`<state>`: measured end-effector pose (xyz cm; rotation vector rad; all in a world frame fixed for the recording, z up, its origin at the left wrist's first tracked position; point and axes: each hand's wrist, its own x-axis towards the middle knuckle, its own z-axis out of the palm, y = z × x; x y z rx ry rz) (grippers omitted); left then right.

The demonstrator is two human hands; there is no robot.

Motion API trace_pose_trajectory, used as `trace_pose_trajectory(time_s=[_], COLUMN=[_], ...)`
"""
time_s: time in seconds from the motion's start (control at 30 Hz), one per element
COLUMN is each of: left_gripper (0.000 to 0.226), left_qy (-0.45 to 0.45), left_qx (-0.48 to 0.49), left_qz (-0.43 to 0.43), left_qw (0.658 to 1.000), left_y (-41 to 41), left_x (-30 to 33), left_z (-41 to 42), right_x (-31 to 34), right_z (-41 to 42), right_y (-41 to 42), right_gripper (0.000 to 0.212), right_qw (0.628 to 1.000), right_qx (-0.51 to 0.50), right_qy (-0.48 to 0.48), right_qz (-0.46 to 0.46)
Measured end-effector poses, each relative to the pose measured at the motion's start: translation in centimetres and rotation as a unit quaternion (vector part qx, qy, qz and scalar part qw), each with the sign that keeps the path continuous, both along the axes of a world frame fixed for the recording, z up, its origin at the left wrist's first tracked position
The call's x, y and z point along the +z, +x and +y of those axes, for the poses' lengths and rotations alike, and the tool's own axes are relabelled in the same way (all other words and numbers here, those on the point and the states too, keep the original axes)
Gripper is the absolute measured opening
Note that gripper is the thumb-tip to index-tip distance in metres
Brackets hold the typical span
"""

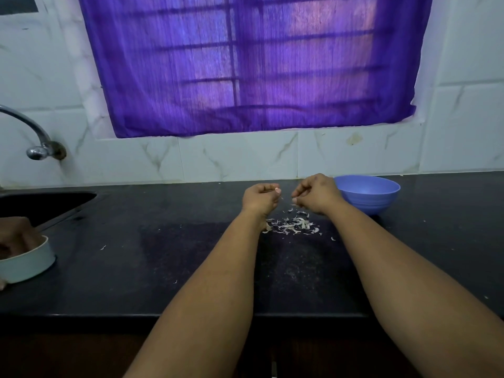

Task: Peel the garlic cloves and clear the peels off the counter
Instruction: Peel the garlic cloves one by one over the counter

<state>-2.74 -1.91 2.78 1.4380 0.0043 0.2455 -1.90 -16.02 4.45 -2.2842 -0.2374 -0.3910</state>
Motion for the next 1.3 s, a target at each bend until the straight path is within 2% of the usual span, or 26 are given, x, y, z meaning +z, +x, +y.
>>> trace_pose_trajectory(time_s=[0.13,0.3,0.4,0.47,0.57,0.67,0.77,0.87,1.0,1.3], left_gripper=[0.008,0.016,0.006,0.007,0.01,0.009,0.006,0.01,0.013,0.009], left_qy=[0.009,0.043,0.036,0.018,-0.022,-0.054,-0.07,-0.03,-0.004,-0.014], left_qx=[0.01,0.022,0.019,0.017,0.003,-0.008,-0.019,-0.026,-0.018,-0.057], left_qz=[-0.012,-0.019,-0.019,-0.015,-0.026,-0.057,-0.076,-0.093,-0.102,-0.095], left_qw=[1.0,0.999,0.999,1.0,0.999,0.997,0.994,0.995,0.995,0.994], left_y=[0.1,0.1,-0.2,-0.2,-0.4,-0.5,-0.5,-0.4,-0.3,-0.2], left_x=[-0.2,-0.2,-0.1,-0.1,0.0,0.2,0.1,0.0,-0.1,-0.1], left_z=[-0.2,-0.3,-0.3,-0.2,-0.3,-0.2,-0.3,-0.4,-0.4,-0.8], right_x=[-0.4,0.0,0.2,0.2,0.1,0.2,0.2,0.2,0.2,0.6], right_z=[0.0,0.0,-0.2,-0.1,0.7,1.2,0.8,0.4,0.6,0.0], right_y=[0.6,0.5,0.3,0.2,-0.2,-0.5,-0.5,-0.4,-0.4,-0.5], right_gripper=[0.027,0.011,0.006,0.006,0.009,0.008,0.011,0.02,0.012,0.009], right_qw=[0.999,0.996,0.996,0.995,0.97,0.94,0.924,0.919,0.911,0.874], right_qx=[-0.003,-0.033,-0.06,-0.044,0.06,0.111,0.124,0.115,0.11,0.142], right_qy=[-0.028,0.072,0.071,0.087,0.229,0.306,0.337,0.354,0.369,0.417], right_qz=[0.033,0.028,-0.006,-0.014,0.056,0.104,0.128,0.132,0.15,0.204])
